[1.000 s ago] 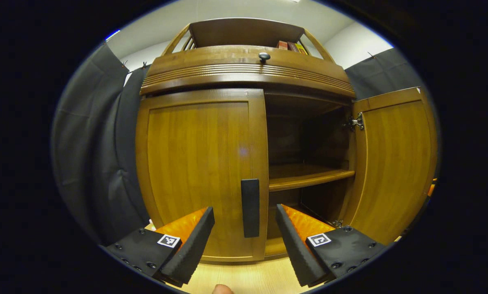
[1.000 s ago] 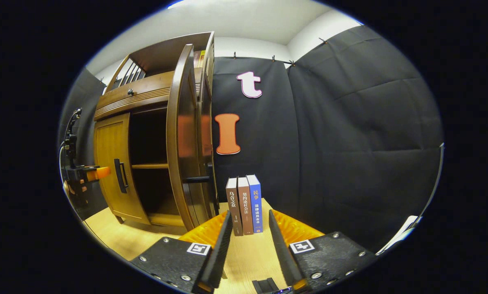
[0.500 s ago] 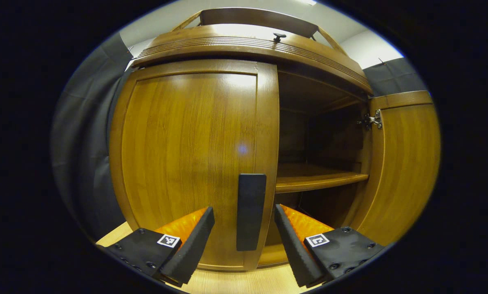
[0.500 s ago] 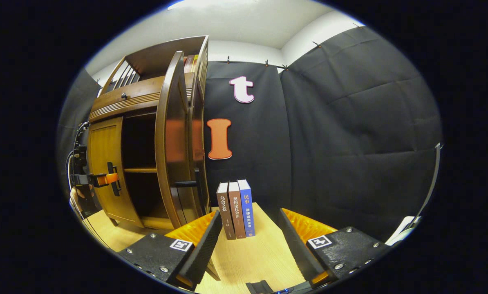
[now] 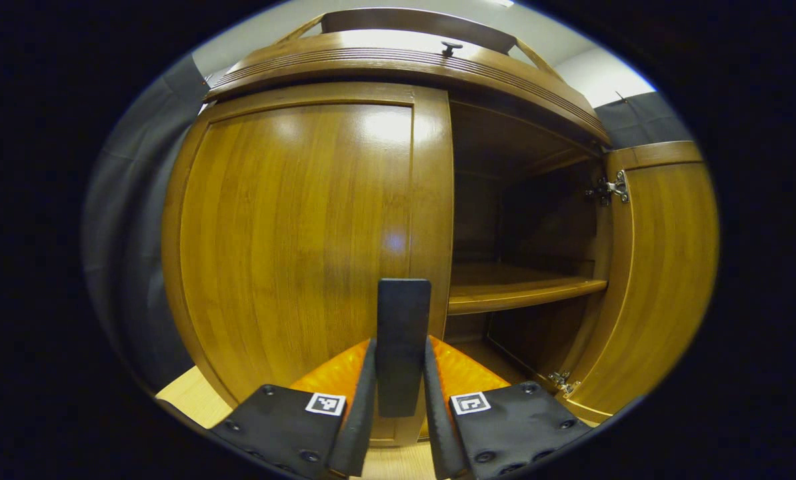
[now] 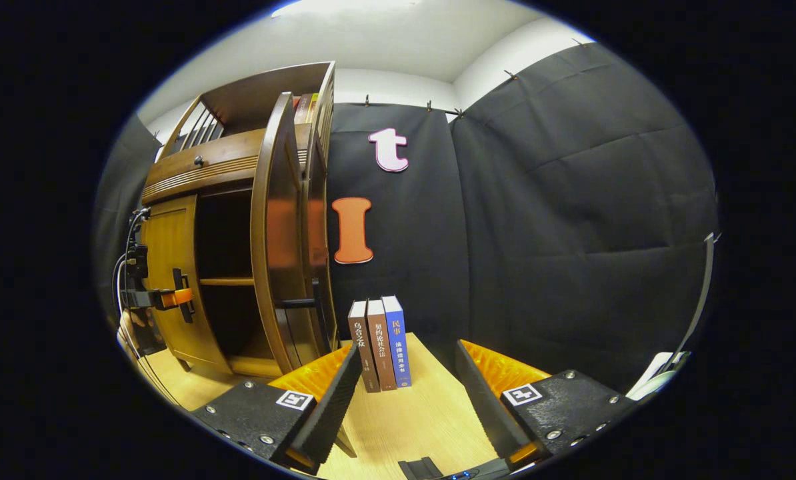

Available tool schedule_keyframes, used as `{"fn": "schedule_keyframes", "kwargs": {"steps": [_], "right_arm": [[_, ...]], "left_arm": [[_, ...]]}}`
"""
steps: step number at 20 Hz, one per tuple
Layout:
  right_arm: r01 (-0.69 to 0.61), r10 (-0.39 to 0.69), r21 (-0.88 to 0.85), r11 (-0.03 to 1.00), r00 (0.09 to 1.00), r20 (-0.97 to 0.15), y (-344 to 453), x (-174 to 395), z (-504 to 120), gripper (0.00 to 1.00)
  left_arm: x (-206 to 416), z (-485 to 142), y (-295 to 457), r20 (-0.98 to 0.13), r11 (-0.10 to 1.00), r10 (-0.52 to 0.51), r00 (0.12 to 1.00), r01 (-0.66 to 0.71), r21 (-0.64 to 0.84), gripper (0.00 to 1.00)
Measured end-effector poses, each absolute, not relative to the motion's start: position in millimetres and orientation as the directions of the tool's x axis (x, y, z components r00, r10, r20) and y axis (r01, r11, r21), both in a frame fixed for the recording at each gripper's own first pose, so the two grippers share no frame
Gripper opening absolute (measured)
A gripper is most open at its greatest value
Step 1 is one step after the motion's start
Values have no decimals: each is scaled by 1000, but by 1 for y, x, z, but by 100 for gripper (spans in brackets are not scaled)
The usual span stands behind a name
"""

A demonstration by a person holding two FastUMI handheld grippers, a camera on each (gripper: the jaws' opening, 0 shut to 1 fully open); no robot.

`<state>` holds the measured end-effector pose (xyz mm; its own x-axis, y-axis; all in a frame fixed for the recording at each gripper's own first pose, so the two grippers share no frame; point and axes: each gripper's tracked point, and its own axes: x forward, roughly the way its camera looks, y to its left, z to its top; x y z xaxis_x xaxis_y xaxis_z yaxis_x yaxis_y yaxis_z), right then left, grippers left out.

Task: Open the right door of the double-door shoe cabinet with the right hand, and open the left door with the left hand.

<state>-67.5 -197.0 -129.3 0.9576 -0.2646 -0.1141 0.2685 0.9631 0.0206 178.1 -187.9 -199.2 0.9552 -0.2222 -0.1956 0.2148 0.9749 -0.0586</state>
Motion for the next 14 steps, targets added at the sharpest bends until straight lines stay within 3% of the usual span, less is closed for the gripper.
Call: {"fn": "schedule_keyframes", "kwargs": {"steps": [2, 5, 14], "right_arm": [[269, -265, 15, 963, 957, -114, -195, -68, -130, 88], [265, -263, 9, 964, 958, -117, -191, -71, -129, 88], [251, -249, 7, 968, 963, -105, -170, -77, -114, 88]], "left_arm": [[177, -200, -189, -200, 976, -219, 955, 217, -32, 40], [173, -198, -186, -216, 978, -207, 954, 207, -22, 34], [128, -191, -173, -228, 957, -291, 929, 282, -71, 27]]}}
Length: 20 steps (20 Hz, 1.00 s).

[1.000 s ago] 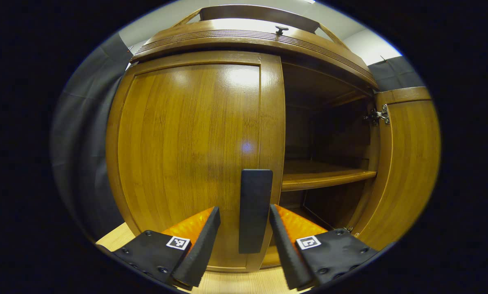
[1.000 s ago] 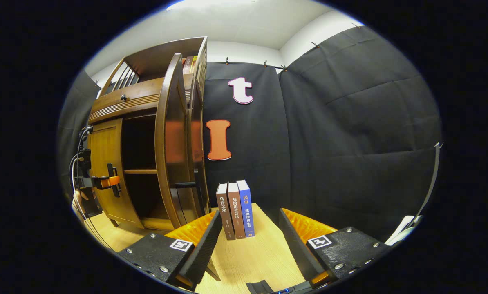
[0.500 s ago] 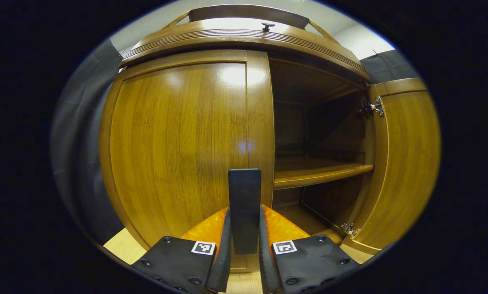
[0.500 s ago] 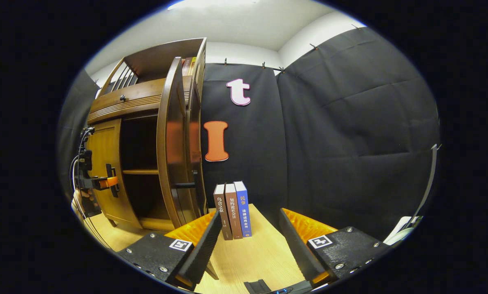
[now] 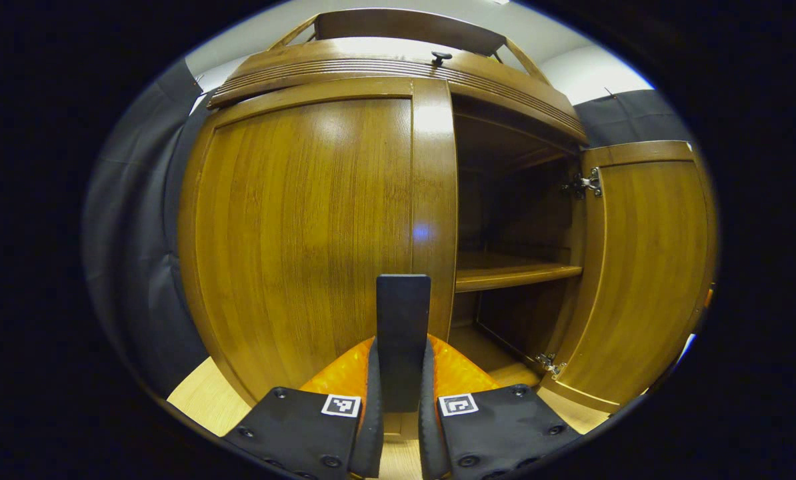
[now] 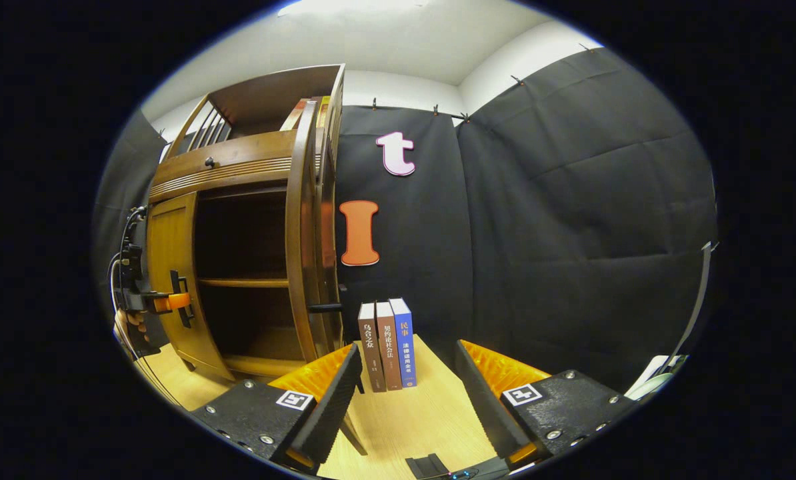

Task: Open the right door of the double-door shoe cabinet with the right hand, and open the left door with the left hand.

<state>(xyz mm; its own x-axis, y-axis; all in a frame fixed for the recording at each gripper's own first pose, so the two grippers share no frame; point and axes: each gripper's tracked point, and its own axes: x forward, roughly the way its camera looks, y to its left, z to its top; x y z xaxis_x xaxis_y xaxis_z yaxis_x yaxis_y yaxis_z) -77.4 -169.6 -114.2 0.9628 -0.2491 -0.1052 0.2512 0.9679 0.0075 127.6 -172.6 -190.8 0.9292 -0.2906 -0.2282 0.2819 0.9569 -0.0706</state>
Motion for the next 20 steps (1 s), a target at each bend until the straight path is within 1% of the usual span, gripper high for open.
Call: {"fn": "schedule_keyframes", "kwargs": {"steps": [1, 2, 4, 6, 7, 8, 11, 13, 20], "right_arm": [[248, -246, 7, 969, 964, -103, -167, -78, -111, 88], [246, -244, 5, 969, 964, -101, -164, -79, -108, 88], [240, -239, 0, 971, 966, -100, -156, -80, -107, 88], [229, -228, 2, 973, 969, -97, -149, -81, -104, 88], [225, -223, 5, 974, 970, -96, -146, -81, -103, 88], [221, -219, 8, 975, 971, -96, -143, -81, -102, 88], [210, -208, 7, 978, 974, -94, -134, -81, -99, 88], [201, -200, 1, 980, 976, -89, -128, -80, -96, 88], [168, -167, 11, 986, 984, -66, -105, -78, -84, 88]], "left_arm": [[122, -189, -170, -228, 955, -297, 927, 288, -70, 30], [117, -187, -168, -228, 953, -302, 926, 295, -68, 27], [106, -185, -162, -235, 950, -312, 921, 305, -68, 29], [97, -182, -157, -240, 947, -323, 916, 314, -76, 29], [93, -181, -153, -239, 945, -327, 914, 318, -78, 27], [88, -180, -151, -238, 944, -330, 914, 320, -78, 29], [73, -176, -140, -237, 942, -335, 912, 326, -78, 27], [69, -173, -137, -240, 938, -346, 907, 335, -87, 30], [37, -169, -108, -231, 937, -349, 908, 338, -86, 27]]}}
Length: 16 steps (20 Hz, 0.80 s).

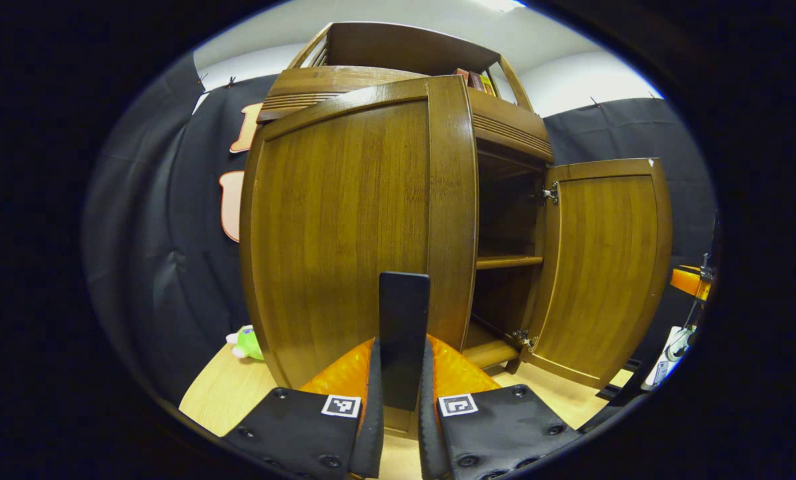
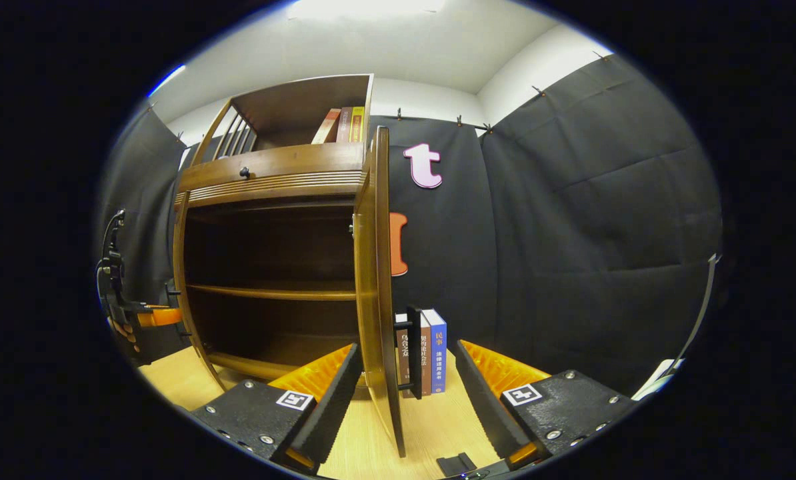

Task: Open the right door of the double-door shoe cabinet with the right hand, and open the left door with the left hand.

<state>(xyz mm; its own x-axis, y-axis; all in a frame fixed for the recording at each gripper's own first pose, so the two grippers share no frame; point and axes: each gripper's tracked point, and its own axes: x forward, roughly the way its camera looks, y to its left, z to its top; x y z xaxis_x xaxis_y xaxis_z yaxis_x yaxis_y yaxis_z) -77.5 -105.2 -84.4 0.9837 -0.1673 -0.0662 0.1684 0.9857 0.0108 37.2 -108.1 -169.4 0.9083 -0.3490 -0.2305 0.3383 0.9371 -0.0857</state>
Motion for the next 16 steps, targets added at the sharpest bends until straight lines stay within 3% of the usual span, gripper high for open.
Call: {"fn": "schedule_keyframes", "kwargs": {"steps": [1, 2, 15, 16], "right_arm": [[165, -164, 12, 986, 984, -64, -103, -77, -85, 88], [162, -161, 10, 987, 985, -64, -100, -76, -84, 99], [71, -71, 1, 997, 995, -69, -51, -59, -83, 99], [64, -64, 1, 998, 996, -70, -47, -59, -82, 99]], "left_arm": [[32, -167, -102, -232, 938, -347, 909, 337, -84, 27], [29, -164, -97, -235, 938, -346, 908, 336, -83, 27], [-14, -153, -20, -238, 972, -236, 942, 233, -39, 28], [-17, -154, -11, -240, 974, -222, 945, 224, -20, 21]]}}
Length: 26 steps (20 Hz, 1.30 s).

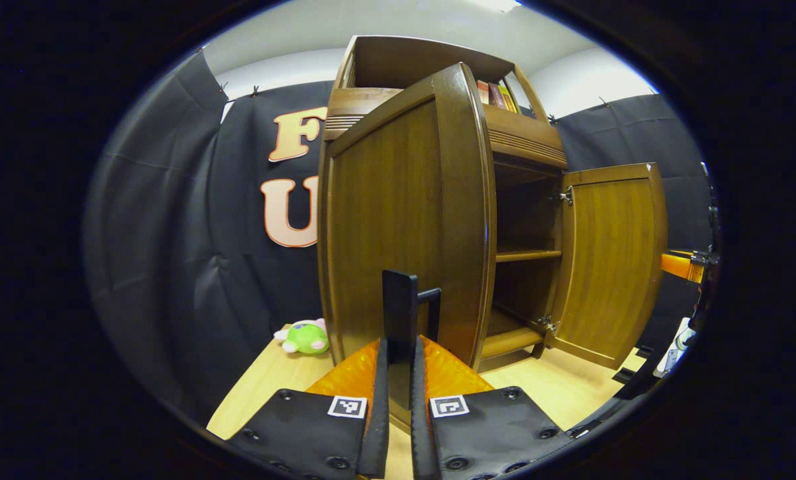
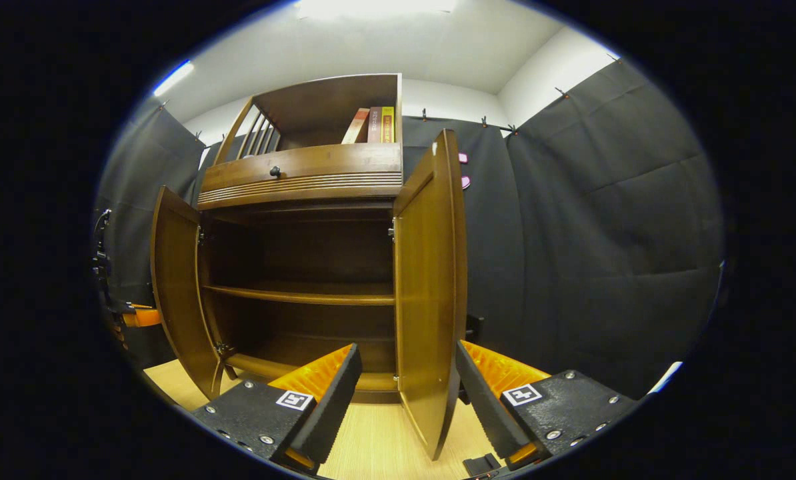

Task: Open the right door of the double-door shoe cabinet with the right hand, and open the left door with the left hand.

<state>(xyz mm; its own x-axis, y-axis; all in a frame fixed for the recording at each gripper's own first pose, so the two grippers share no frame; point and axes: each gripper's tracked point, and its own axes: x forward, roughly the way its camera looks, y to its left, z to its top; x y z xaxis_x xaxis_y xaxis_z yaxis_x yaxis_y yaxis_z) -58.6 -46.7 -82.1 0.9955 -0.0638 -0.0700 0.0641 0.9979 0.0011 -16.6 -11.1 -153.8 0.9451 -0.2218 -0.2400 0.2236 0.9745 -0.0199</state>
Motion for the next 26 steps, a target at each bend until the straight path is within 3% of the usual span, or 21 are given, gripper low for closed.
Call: {"fn": "schedule_keyframes", "kwargs": {"steps": [3, 10, 18, 25, 26], "right_arm": [[44, -43, 4, 999, 997, -70, -38, -55, -82, 99], [15, -15, 7, 1000, 997, -71, -23, -51, -82, 99], [-3, 5, 16, 1000, 996, -90, -3, -40, -90, 99], [-39, 40, 12, 999, 994, -104, 19, -31, -94, 99], [-43, 44, 12, 999, 993, -106, 21, -30, -95, 88]], "left_arm": [[-22, -150, 10, -234, 980, -195, 953, 197, -12, 17], [-24, -151, 27, -239, 980, -197, 951, 199, -18, 17], [-21, -152, 74, -236, 993, -117, 965, 115, -20, 17], [-20, -153, 100, -235, 995, -103, 967, 98, -36, 10], [-21, -153, 103, -235, 995, -100, 967, 94, -36, 17]]}}
